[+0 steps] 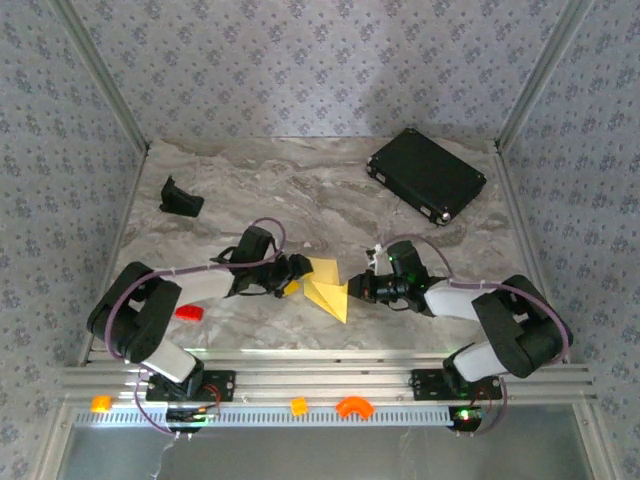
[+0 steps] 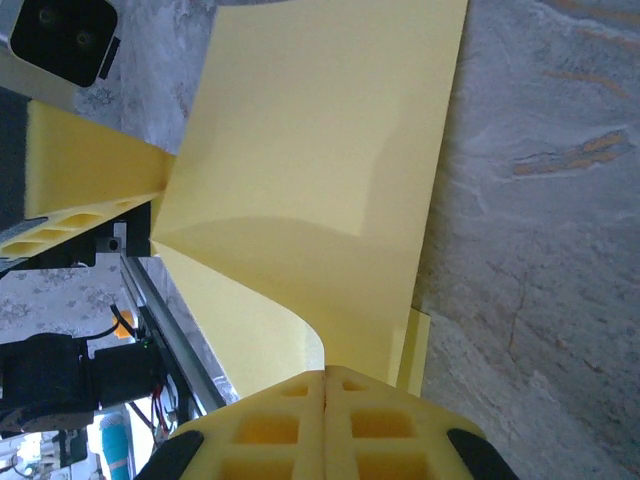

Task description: Fold a paper plane with a square sheet of paper (pick it up from the middle)

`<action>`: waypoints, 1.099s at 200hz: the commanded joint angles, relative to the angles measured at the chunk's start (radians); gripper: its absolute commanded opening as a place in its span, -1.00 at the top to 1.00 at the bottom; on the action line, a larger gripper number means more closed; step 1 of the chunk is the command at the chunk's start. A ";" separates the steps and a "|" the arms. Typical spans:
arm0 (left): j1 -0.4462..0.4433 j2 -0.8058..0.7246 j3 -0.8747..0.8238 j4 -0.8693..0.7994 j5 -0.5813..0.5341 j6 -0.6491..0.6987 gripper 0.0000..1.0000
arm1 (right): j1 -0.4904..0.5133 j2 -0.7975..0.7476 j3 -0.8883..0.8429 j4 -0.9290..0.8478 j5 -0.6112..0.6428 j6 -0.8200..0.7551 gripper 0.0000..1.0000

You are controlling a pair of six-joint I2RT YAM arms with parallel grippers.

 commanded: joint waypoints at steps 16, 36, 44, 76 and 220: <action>-0.001 0.040 0.058 0.076 0.063 -0.008 -0.35 | -0.007 -0.020 -0.017 0.014 -0.020 0.008 0.86; -0.005 0.069 0.074 0.079 0.070 -0.011 -0.32 | -0.010 -0.018 -0.022 0.015 -0.018 0.007 0.85; -0.006 0.077 0.074 0.090 0.072 -0.015 -0.31 | -0.010 -0.018 -0.024 0.016 -0.018 0.006 0.85; -0.015 0.113 0.081 0.144 0.080 -0.043 -0.14 | -0.011 -0.018 -0.027 0.017 -0.021 0.005 0.84; -0.046 0.103 0.020 0.207 -0.072 -0.125 0.97 | 0.014 -0.168 0.037 -0.316 0.164 -0.114 0.34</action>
